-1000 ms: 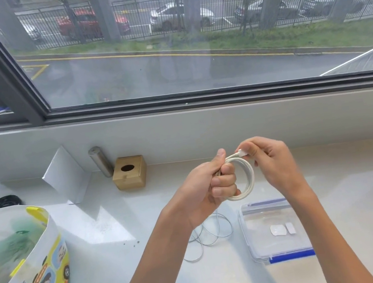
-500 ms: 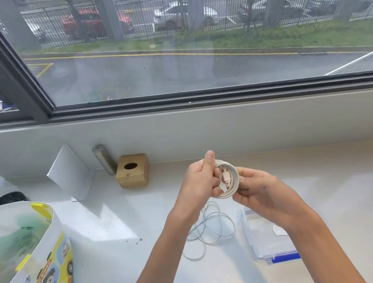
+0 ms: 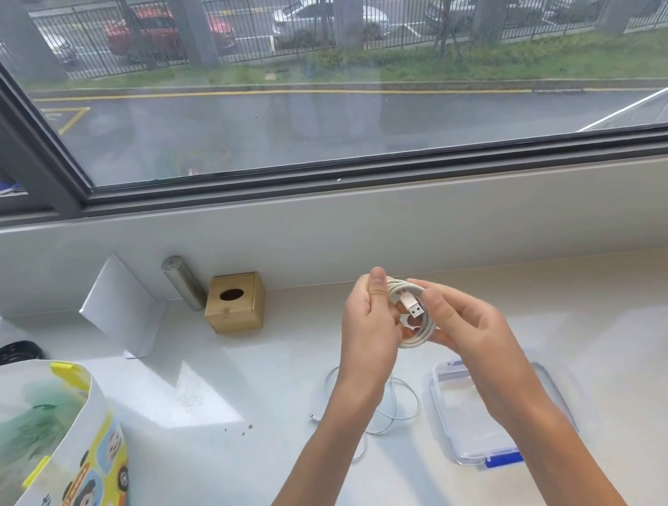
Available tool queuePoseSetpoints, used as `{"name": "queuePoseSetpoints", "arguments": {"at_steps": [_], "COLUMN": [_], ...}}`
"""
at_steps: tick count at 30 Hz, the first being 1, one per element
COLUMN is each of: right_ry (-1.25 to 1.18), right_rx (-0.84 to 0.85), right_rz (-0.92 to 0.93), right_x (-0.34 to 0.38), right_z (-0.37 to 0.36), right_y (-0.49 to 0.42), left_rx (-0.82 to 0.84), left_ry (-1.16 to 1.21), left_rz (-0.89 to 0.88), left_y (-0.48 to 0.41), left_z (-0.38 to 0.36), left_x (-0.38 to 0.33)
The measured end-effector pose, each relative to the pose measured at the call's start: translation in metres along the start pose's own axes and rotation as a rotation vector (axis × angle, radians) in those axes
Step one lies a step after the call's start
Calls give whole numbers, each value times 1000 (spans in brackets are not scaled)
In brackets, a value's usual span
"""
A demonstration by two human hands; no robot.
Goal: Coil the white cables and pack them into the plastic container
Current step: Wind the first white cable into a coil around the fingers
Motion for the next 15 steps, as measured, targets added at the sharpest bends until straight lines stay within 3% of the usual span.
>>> {"name": "queuePoseSetpoints", "arguments": {"at_steps": [9,15], "right_ry": [0,488], "right_rx": [83,-320], "right_rz": [88,392], "right_x": [11,9], "right_z": [4,-3], "right_y": [-3,-8], "left_rx": [36,49], "left_ry": [95,96], "left_rz": [53,73], "left_y": [1,3], "left_z": [0,-9], "left_x": [-8,-7]}}
Point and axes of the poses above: each hand's wrist, its own y-axis away from the middle knuckle, its own z-axis out of the back of the hand, x = y × z, the point moved 2 cm from there along -y, towards the middle knuckle, and after that the axes turned 3 degrees about -y, right-handed, at the moved point
